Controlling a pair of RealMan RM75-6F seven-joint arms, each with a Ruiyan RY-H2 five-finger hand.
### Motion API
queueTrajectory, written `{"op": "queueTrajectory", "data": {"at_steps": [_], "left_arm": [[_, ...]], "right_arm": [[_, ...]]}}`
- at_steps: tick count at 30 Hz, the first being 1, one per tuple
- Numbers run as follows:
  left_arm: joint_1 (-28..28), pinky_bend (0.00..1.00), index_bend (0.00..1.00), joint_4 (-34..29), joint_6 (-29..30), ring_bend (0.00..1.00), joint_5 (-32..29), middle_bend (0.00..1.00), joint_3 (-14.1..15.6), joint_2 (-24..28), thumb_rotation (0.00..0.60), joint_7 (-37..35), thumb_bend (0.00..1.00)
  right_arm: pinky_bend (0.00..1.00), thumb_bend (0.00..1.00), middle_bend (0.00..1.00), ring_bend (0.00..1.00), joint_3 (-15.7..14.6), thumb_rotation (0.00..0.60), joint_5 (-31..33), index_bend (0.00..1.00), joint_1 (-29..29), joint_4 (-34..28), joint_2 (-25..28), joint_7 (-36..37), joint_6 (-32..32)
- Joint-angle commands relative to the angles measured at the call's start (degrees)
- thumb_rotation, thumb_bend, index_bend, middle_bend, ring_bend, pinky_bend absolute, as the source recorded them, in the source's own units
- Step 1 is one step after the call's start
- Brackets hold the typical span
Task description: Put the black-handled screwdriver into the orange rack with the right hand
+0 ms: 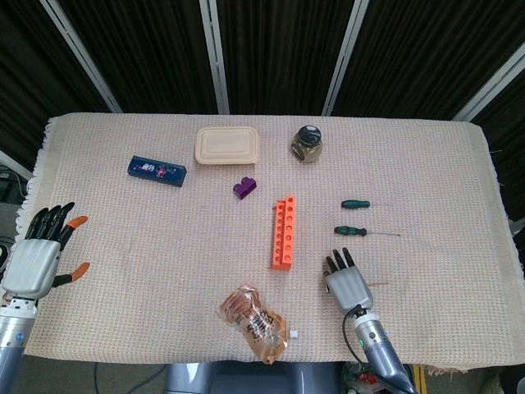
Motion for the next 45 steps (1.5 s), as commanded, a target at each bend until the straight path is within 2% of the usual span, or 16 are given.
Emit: {"op": "queueTrajectory", "data": {"at_steps": [1,15,26,29,34,38,45], "left_arm": [[0.02,0.0,0.19,0.22,0.05,0.0,-0.04,0.01,0.08,-0.02,0.6,-0.23,0.19],[-0.02,0.0,0.19,1.19,-0.16,0.0,-0.49,0.01,0.44,-0.42,0.6,-1.27,0.19],[0.15,0.0,0.19,1.52,0.1,0.0,-0.47,0.01,0.61,0.08,0.6,-2.4,0.19],[0.32,0.0,0.19,1.74,0.2,0.0,-0.52,0.01,0.77,0.05,0.6,-2.83,0.19],[0.44,0.0,0.19,2.04,-0.18,0.0,-0.43,0.01,1.32,0.01,0.6,-3.26,0.19],[0.54,0.0,0.19,2.05,-0.18,0.0,-0.17,0.01,1.64,-0.09,0.6,-3.36,0.19],[0.56,0.0,0.18,1.56,-0.52,0.0,0.46,0.01,2.38,-0.32,0.6,-3.03,0.19]], "right_arm": [[0.0,0.33,0.12,0.0,-0.26,0.6,0.9,0.46,0.54,0.11,-0.47,-0.77,0.27],[0.0,0.33,0.13,0.0,-1.22,0.6,2.23,0.48,1.88,0.53,-1.9,-1.54,1.68],[0.0,0.37,0.17,0.0,-1.2,0.6,0.64,0.57,2.33,-0.41,-1.37,1.39,2.73],[0.0,0.37,0.18,0.0,-0.29,0.6,-0.55,0.58,2.21,-2.64,0.27,5.54,2.53],[0.0,0.39,0.19,0.0,2.34,0.6,-0.77,0.59,2.1,-8.0,5.67,16.91,-0.69],[0.0,0.39,0.19,0.0,6.11,0.6,0.45,0.6,2.33,-12.65,12.46,29.63,-5.9],[0.0,0.39,0.18,0.0,11.9,0.6,-0.43,0.6,1.74,-16.14,22.52,51.46,-13.77]]}}
